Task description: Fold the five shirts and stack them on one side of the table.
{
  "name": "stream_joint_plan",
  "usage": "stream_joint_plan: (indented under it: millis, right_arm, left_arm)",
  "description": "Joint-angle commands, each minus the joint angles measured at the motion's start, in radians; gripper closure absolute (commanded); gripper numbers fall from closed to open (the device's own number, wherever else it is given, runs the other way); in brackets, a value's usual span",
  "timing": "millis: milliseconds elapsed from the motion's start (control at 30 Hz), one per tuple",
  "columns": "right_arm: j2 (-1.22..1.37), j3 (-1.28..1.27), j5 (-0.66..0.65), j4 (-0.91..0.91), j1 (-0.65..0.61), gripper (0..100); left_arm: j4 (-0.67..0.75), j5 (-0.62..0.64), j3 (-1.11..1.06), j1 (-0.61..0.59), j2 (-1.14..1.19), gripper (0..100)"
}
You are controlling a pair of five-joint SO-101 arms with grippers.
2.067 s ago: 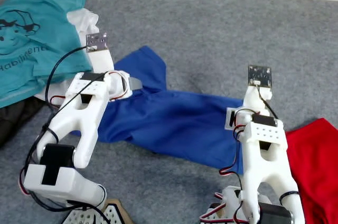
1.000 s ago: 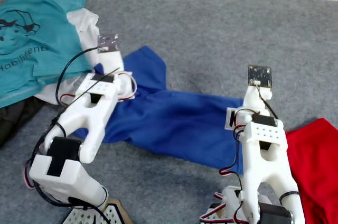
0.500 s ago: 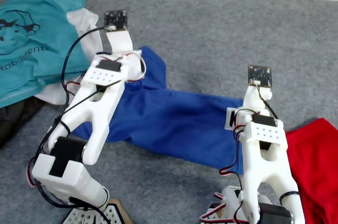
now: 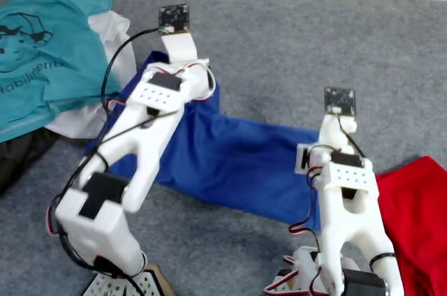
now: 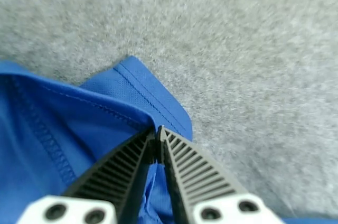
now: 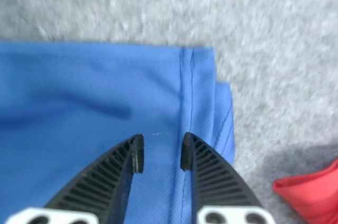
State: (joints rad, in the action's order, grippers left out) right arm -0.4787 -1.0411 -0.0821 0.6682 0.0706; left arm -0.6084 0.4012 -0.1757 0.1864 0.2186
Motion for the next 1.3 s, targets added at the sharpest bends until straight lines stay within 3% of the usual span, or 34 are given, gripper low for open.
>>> stream_joint_plan:
  millis: [0, 167, 433, 600, 800, 933, 1033, 1133, 1267]
  right_arm:
    - [-0.024, 0.007, -0.009, -0.01, -0.007, 86.7]
    - [-0.024, 0.005, -0.009, -0.012, -0.008, 86.7]
    - [-0.024, 0.005, -0.009, -0.012, -0.019, 86.7]
    - [-0.024, 0.004, -0.009, -0.012, -0.025, 86.7]
    - [-0.024, 0.004, -0.009, -0.012, -0.025, 86.7]
    - [-0.024, 0.004, -0.009, -0.013, -0.025, 86.8]
    - [-0.024, 0.004, -0.009, -0.013, -0.025, 86.8]
    - [-0.024, 0.004, -0.009, -0.013, -0.025, 86.8]
    - [-0.024, 0.004, -0.009, -0.013, -0.025, 86.8]
  left_arm:
    - [0.009, 0.006, 0.136, 0.01, 0.128, 99]
    - [-0.031, 0.008, 0.231, 0.016, 0.226, 97]
    - [-0.296, 0.011, 0.41, 0.018, 0.228, 70]
    - [-0.377, 0.011, 0.512, 0.018, 0.228, 62]
    - [-0.546, 0.011, 0.645, 0.018, 0.228, 62]
    - [-0.756, 0.031, 0.782, 0.016, 0.226, 64]
    - [-0.924, 0.117, 0.862, 0.01, 0.226, 76]
    - [-1.014, 0.11, 0.891, 0.002, 0.226, 98]
    - [-1.068, 0.107, 0.862, -0.022, 0.236, 98]
